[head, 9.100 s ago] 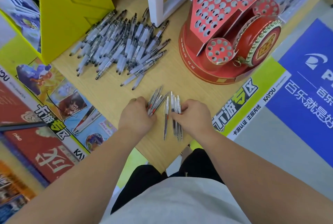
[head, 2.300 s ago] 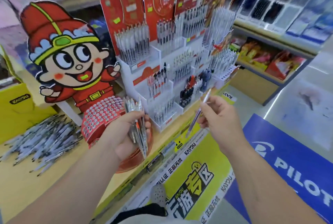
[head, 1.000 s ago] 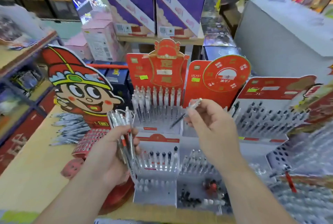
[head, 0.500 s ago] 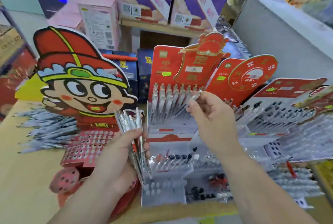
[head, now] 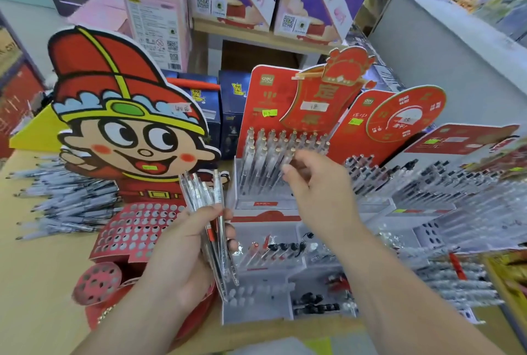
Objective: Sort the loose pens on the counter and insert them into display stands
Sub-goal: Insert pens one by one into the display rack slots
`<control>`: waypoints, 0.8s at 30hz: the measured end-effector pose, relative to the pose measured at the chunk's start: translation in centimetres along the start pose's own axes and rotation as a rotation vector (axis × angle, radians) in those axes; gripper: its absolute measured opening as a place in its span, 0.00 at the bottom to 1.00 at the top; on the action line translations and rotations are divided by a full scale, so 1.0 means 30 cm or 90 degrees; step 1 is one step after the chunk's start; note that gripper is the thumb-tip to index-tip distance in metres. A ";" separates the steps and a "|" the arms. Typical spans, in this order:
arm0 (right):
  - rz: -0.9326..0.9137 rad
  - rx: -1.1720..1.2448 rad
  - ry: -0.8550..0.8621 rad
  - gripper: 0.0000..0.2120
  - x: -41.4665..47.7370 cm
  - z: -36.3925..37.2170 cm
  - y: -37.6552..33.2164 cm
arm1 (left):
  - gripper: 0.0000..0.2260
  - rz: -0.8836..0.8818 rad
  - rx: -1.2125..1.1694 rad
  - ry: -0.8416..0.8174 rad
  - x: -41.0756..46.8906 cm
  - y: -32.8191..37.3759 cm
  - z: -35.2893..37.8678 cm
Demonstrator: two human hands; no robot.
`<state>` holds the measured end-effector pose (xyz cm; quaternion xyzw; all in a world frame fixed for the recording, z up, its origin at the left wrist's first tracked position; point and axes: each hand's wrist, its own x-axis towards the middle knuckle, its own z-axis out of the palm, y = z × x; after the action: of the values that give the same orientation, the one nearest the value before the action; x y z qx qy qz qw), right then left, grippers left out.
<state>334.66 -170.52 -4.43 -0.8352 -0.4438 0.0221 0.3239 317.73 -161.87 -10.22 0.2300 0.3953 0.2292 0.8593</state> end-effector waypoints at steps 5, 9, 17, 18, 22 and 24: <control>0.020 0.002 0.005 0.09 -0.001 0.015 -0.007 | 0.22 -0.001 -0.001 -0.004 -0.008 -0.002 -0.002; 0.014 0.001 0.024 0.10 0.001 0.027 -0.009 | 0.22 0.001 -0.009 -0.009 -0.019 0.000 0.000; 0.083 0.142 0.087 0.03 -0.054 -0.050 -0.034 | 0.09 0.019 0.063 -0.081 -0.111 0.005 0.028; 0.108 0.185 0.032 0.03 -0.062 -0.061 -0.047 | 0.10 0.024 0.077 -0.084 -0.117 0.005 0.031; 0.234 0.351 -0.220 0.06 -0.108 -0.051 -0.094 | 0.13 0.029 0.133 -0.117 -0.141 0.002 0.052; 0.266 0.385 -0.227 0.10 -0.129 -0.033 -0.095 | 0.10 0.036 0.157 -0.143 -0.150 -0.006 0.063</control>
<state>330.57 -172.83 -3.03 -0.7574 -0.2873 0.3615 0.4617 316.62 -165.02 -6.65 0.3687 0.3154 0.1760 0.8565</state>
